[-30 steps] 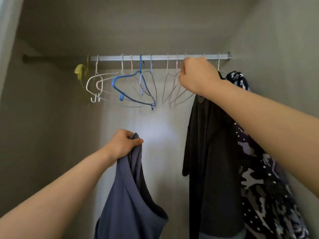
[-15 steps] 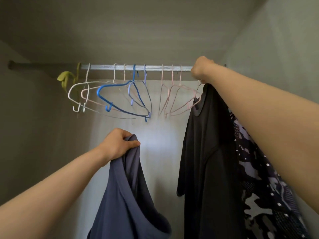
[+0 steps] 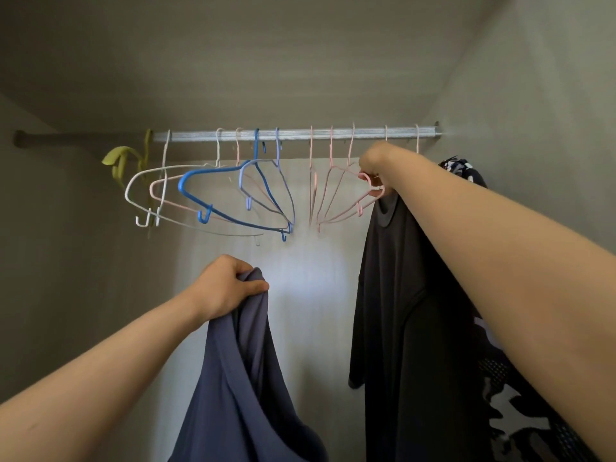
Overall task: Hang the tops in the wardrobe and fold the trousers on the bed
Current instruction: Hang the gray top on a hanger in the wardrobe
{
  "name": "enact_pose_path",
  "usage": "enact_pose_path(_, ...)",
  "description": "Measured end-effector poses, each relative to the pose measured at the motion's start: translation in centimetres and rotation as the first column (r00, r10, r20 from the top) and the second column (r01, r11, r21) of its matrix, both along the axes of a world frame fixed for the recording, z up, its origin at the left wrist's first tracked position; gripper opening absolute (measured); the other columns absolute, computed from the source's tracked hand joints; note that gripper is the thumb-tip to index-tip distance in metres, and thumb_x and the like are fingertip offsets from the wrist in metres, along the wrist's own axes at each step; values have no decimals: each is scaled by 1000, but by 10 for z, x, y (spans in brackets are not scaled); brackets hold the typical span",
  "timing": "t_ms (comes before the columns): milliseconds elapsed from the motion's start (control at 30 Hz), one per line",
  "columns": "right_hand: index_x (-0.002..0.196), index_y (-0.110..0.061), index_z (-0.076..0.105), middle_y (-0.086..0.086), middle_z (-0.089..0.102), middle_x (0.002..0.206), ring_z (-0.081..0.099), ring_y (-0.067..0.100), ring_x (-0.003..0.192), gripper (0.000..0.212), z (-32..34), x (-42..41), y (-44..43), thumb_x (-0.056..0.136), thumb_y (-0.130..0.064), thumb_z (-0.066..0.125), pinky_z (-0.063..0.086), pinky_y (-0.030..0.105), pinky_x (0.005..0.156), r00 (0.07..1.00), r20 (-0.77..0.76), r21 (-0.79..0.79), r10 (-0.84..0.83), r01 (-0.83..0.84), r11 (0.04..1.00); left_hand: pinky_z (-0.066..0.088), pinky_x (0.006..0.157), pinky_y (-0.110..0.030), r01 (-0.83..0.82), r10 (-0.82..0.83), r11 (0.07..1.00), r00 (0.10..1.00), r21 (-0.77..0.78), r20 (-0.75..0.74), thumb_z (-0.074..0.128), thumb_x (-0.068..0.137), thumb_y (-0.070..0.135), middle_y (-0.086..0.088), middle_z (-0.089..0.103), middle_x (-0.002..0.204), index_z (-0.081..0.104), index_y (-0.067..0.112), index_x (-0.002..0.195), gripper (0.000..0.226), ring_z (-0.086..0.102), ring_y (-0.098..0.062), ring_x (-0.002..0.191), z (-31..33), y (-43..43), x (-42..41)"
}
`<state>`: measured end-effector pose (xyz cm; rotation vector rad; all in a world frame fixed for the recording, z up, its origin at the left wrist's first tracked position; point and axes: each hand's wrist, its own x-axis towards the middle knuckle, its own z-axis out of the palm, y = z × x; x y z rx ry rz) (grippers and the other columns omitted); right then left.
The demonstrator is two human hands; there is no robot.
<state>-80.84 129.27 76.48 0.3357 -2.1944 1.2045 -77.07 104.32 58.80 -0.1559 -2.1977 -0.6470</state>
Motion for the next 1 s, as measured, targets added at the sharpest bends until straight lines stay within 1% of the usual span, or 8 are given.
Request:
enact_pose_path(67, 98, -2, 50, 17, 54, 88, 43, 23, 62, 13, 2, 4, 2, 95, 5, 39, 40, 32, 52, 998, -69, -13, 0, 0, 1000, 27, 56, -29, -4, 4, 1000, 1000, 2, -2, 75, 85, 27, -8, 32, 66, 46, 9, 67, 39, 26, -18, 61, -1, -1, 3)
enact_pose_path(200, 71, -13, 38, 6, 45, 75, 42, 18, 58, 27, 5, 18, 10, 95, -2, 43, 43, 35, 66, 982, -171, -105, 78, -96, 990, 22, 52, -27, 0, 0, 1000, 1000, -2, -21, 74, 86, 24, -7, 25, 64, 36, 9, 64, 47, 21, -17, 58, -4, -1, 13)
enact_pose_path(300, 73, -8, 42, 9, 43, 71, 33, 20, 59, 21, 0, 29, 13, 90, 5, 37, 36, 30, 57, 990, -117, -196, 77, -100, 976, 19, 50, -27, -9, 9, 1000, 999, -4, -38, 74, 86, 23, -4, 23, 62, 30, 12, 62, 51, 19, -17, 58, -9, -1, 22)
enact_pose_path(467, 77, -10, 44, 8, 44, 73, 34, 18, 63, 19, -23, 53, 16, 92, -2, 36, 44, 32, 62, 991, -104, -248, 89, -112, 962, 19, 48, -26, 7, -8, 1000, 999, -10, -45, 74, 86, 24, -1, 22, 60, 32, 12, 62, 50, 19, -16, 56, -17, 0, 40)
enact_pose_path(633, 103, -9, 48, 8, 45, 80, 37, 16, 64, 15, -56, 75, 19, 94, -3, 38, 46, 28, 49, 992, -63, -301, 111, -125, 945, 20, 48, -25, 73, -72, 997, 995, 10, -67, 73, 87, 20, -1, 19, 60, 30, 12, 61, 51, 16, -15, 56, -34, 7, 60)
enact_pose_path(700, 98, -9, 48, 5, 43, 74, 37, 15, 61, 10, -72, 87, 20, 95, -5, 39, 47, 25, 46, 988, -5, -357, 152, -144, 923, 17, 49, -25, 97, -95, 995, 994, 22, -60, 73, 87, 20, -2, 20, 61, 29, 13, 60, 52, 17, -16, 58, -44, 8, 65)
enact_pose_path(833, 87, -12, 48, 3, 41, 71, 35, 14, 57, 8, -109, 102, 21, 93, -8, 44, 46, 28, 54, 976, 54, -446, 211, -165, 879, 21, 57, -32, 125, -125, 991, 992, 55, -5, 73, 88, 22, -8, 25, 67, 38, 9, 64, 45, 22, -19, 62, -71, 9, 72)
enact_pose_path(1000, 86, -13, 49, 3, 42, 74, 35, 13, 58, 6, -169, 116, 20, 92, -11, 48, 49, 22, 48, 951, 132, -526, 281, -173, 832, 17, 49, -25, 97, -99, 993, 995, 71, 23, 73, 87, 22, -3, 20, 62, 27, 15, 60, 54, 18, -17, 59, -109, 9, 92)
